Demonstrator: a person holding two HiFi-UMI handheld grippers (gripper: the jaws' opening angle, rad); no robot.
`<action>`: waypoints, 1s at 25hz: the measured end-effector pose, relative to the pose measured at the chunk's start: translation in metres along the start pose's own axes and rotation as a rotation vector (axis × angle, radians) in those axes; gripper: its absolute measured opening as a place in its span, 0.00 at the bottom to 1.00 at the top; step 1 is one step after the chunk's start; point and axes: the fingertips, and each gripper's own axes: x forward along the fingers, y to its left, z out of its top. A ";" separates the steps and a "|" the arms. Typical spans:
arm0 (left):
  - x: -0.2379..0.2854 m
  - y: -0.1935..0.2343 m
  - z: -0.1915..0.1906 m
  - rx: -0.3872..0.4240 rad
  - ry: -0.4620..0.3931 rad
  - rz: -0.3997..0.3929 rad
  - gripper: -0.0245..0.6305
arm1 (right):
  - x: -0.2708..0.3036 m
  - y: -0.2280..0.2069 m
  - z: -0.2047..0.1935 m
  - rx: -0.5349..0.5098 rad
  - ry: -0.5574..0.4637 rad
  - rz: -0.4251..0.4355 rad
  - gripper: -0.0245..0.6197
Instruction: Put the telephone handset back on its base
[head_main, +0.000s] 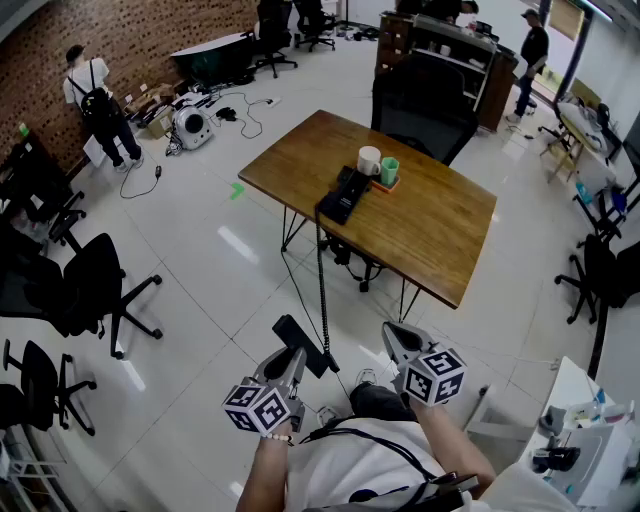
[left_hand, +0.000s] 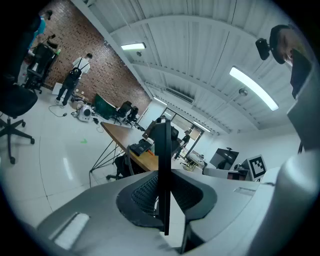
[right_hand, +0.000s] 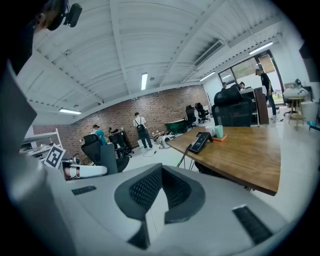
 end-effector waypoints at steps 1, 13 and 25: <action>0.001 0.002 0.002 -0.003 -0.002 0.002 0.14 | 0.002 -0.001 0.000 0.002 0.002 -0.001 0.04; 0.037 0.017 0.031 0.009 -0.006 0.040 0.14 | 0.041 -0.032 0.018 0.045 0.001 0.028 0.04; 0.102 0.016 0.064 0.055 -0.005 0.097 0.14 | 0.066 -0.095 0.036 0.106 -0.010 0.064 0.04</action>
